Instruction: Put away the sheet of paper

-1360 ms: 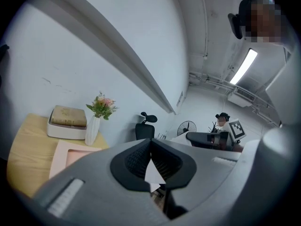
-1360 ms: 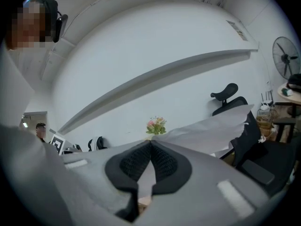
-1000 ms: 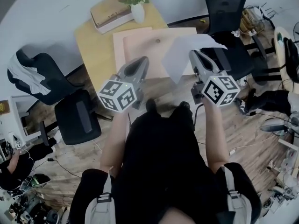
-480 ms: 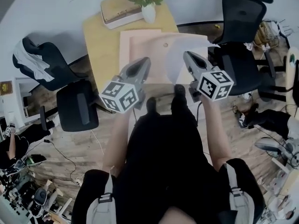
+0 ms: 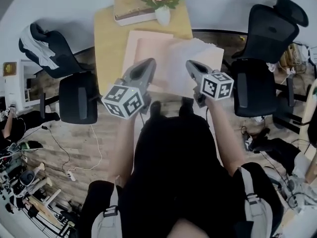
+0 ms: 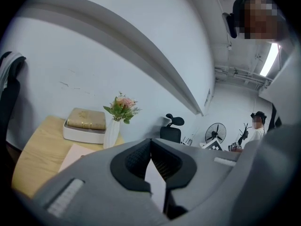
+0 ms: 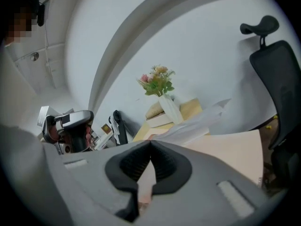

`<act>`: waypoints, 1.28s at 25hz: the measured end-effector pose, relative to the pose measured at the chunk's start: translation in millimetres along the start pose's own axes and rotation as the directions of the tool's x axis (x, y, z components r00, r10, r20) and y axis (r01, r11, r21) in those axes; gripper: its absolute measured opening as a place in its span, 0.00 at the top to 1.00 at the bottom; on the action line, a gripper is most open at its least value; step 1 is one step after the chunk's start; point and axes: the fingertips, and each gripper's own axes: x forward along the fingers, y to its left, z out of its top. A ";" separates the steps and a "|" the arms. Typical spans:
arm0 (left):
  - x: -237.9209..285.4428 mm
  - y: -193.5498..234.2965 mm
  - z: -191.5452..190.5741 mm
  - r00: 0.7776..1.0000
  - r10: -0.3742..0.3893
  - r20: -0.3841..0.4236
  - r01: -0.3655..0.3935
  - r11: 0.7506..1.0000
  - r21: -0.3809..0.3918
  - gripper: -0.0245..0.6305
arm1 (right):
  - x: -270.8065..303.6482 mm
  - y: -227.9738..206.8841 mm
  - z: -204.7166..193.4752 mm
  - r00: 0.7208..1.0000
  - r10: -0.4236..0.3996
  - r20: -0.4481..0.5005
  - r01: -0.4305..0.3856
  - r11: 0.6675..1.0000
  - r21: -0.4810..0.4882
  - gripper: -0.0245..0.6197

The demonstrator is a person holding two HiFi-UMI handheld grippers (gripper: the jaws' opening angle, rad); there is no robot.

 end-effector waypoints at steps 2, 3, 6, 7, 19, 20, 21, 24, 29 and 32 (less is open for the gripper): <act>6.6 -4.2 -1.7 1.000 0.022 0.004 -0.022 1.000 0.003 0.95 | 4.1 -11.7 -4.9 0.999 0.039 -0.025 -0.038 0.999 0.035 0.96; 9.7 -5.8 -2.2 0.999 0.034 0.009 -0.034 0.999 0.002 0.95 | 5.7 -17.5 -6.8 0.998 0.050 -0.037 -0.049 0.998 0.044 0.96; 16.1 -8.1 -6.6 0.997 0.079 0.020 -0.078 0.997 -0.018 0.95 | 7.6 -31.6 -15.1 0.994 0.067 -0.081 -0.064 0.997 0.049 0.96; 18.1 -8.5 -8.6 0.995 0.094 0.022 -0.094 0.995 -0.027 0.95 | 7.5 -35.7 -18.8 0.993 0.072 -0.097 -0.067 0.996 0.052 0.96; 22.4 -25.6 -32.7 0.977 0.213 0.023 -0.211 0.975 -0.075 0.95 | -4.2 -80.6 -70.4 0.972 0.090 -0.218 -0.053 0.984 0.168 0.96; 21.4 -27.3 -34.6 0.975 0.220 0.022 -0.218 0.973 -0.077 0.95 | -4.9 -82.7 -73.4 0.971 0.096 -0.221 -0.055 0.981 0.184 0.96; 20.4 -29.3 -36.6 0.974 0.227 0.021 -0.225 0.971 -0.079 0.95 | -5.9 -84.3 -76.0 0.969 0.102 -0.224 -0.058 0.979 0.196 0.96; 17.0 -34.3 -42.5 0.969 0.246 0.020 -0.243 0.966 -0.083 0.95 | -8.8 -87.4 -85.3 0.964 0.117 -0.240 -0.064 0.974 0.219 0.96; 5.0 -30.9 -49.4 0.966 0.257 0.020 -0.254 0.963 -0.090 0.95 | -1.6 -88.4 -96.4 0.962 0.117 -0.245 -0.050 0.963 0.265 0.96; -3.6 -21.6 -50.4 0.965 0.262 0.022 -0.259 0.961 -0.097 0.95 | 6.6 -85.2 -98.1 0.966 0.104 -0.238 -0.035 0.960 0.278 0.96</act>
